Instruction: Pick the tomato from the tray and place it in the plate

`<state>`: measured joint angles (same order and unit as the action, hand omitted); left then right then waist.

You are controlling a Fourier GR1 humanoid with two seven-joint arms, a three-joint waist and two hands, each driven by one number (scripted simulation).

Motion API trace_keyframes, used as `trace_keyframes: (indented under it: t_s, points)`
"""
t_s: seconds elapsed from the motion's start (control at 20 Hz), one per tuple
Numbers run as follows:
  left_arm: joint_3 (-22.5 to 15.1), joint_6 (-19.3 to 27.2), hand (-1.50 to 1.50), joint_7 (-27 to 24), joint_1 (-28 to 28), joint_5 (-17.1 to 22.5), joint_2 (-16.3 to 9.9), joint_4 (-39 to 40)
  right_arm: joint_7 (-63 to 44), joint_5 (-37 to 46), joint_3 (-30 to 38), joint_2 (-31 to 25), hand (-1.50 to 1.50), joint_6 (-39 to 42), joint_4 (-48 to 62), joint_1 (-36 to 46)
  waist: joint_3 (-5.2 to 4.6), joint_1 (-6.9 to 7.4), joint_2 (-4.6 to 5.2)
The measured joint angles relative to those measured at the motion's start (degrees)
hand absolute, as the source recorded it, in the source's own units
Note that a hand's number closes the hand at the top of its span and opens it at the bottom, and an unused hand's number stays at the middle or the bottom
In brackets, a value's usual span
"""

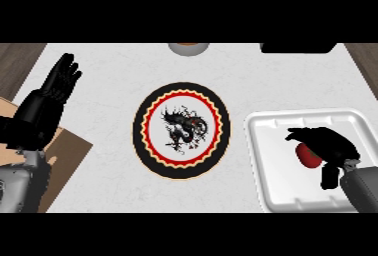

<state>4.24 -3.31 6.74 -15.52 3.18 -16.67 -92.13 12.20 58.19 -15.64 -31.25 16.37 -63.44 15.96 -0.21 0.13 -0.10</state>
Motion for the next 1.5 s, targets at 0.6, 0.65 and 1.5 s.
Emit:
trace_keyframes:
  t_s: [0.6, 0.65, 1.5]
  points:
    - [3.36, 1.25, 0.00, 0.65, 2.82, -0.18, -1.24, -0.54, -21.04, -2.10, 14.97, 4.91, 1.50, -14.76, -5.61, -14.04, -0.85, -5.79, -1.89]
    - [3.58, 1.00, 0.00, 0.47, 3.43, 0.08, -1.35, -0.75, -23.37, -1.83, 15.89, 5.59, 1.50, -16.71, -7.72, -16.22, -0.80, -5.75, -1.88]
    - [1.80, -0.31, 0.00, 0.18, 2.96, 0.02, -0.25, -2.15, -42.41, 8.08, -3.24, 20.79, 1.50, -20.92, -65.70, -38.26, 0.02, -1.64, -0.38]
